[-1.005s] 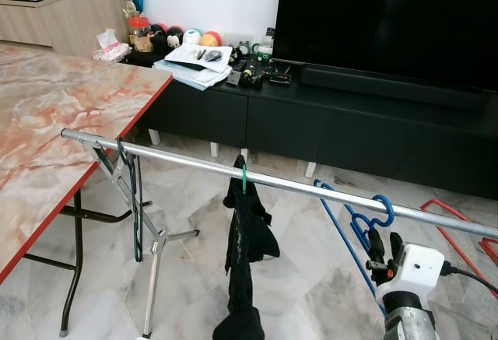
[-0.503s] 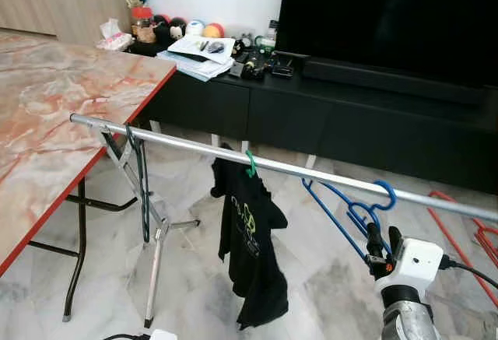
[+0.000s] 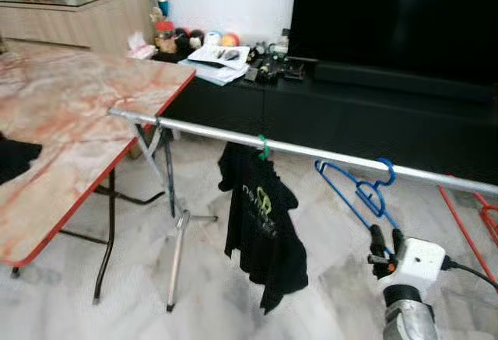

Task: Hang hanger

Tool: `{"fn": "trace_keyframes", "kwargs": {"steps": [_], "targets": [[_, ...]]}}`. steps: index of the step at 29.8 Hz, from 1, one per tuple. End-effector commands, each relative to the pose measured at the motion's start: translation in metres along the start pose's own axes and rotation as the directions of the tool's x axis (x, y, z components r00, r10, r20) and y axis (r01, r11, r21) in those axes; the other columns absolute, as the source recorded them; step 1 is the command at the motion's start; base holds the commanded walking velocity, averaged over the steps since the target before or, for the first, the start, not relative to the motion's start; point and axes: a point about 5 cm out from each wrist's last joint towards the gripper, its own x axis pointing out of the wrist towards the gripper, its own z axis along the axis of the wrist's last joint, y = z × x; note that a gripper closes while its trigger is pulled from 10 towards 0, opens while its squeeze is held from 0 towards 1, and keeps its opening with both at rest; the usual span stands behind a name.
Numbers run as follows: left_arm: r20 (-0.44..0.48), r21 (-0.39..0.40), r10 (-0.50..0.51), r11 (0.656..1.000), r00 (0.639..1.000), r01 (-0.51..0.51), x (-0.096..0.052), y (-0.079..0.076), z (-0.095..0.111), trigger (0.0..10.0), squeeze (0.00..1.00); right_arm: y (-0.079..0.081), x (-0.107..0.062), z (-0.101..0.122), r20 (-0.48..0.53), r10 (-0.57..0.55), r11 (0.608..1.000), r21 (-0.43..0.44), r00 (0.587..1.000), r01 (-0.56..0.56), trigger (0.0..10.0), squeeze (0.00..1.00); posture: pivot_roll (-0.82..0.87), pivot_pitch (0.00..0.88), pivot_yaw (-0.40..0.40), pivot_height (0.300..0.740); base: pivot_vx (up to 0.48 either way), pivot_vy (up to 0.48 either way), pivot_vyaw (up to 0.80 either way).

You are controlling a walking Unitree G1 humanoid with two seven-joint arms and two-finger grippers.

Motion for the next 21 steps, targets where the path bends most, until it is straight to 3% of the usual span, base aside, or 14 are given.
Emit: {"fn": "trace_keyframes", "kwargs": {"steps": [1,5,16,21], "targets": [[-0.021,0.002,-0.018,1.000,1.000,0.018,-0.001,-0.006,-0.007,10.0,0.00,-0.004,0.000,-0.002,-0.011,-0.015,1.000,0.003,1.000,0.015,10.0,0.00,0.02,0.060,-0.044,0.740,-0.277,0.000,0.00],[-0.023,0.002,-0.019,1.000,1.000,0.019,-0.001,-0.008,-0.009,10.0,0.00,-0.004,0.000,-0.003,-0.016,-0.016,1.000,0.005,1.000,0.016,10.0,0.00,0.02,0.060,-0.045,0.740,-0.279,0.000,0.00],[-0.031,0.003,-0.020,1.000,0.999,0.020,-0.002,-0.010,-0.011,10.0,0.00,-0.007,0.000,-0.014,-0.065,-0.053,0.998,0.040,0.996,0.056,10.0,0.00,0.02,0.060,-0.045,0.740,0.000,0.000,0.00],[-0.033,0.002,-0.018,1.000,0.999,0.019,-0.002,-0.009,-0.011,10.0,0.00,-0.014,0.000,-0.044,-0.213,-0.089,0.989,0.098,0.973,0.112,10.0,0.00,0.01,0.060,-0.044,0.740,0.000,0.000,-0.79]]}}
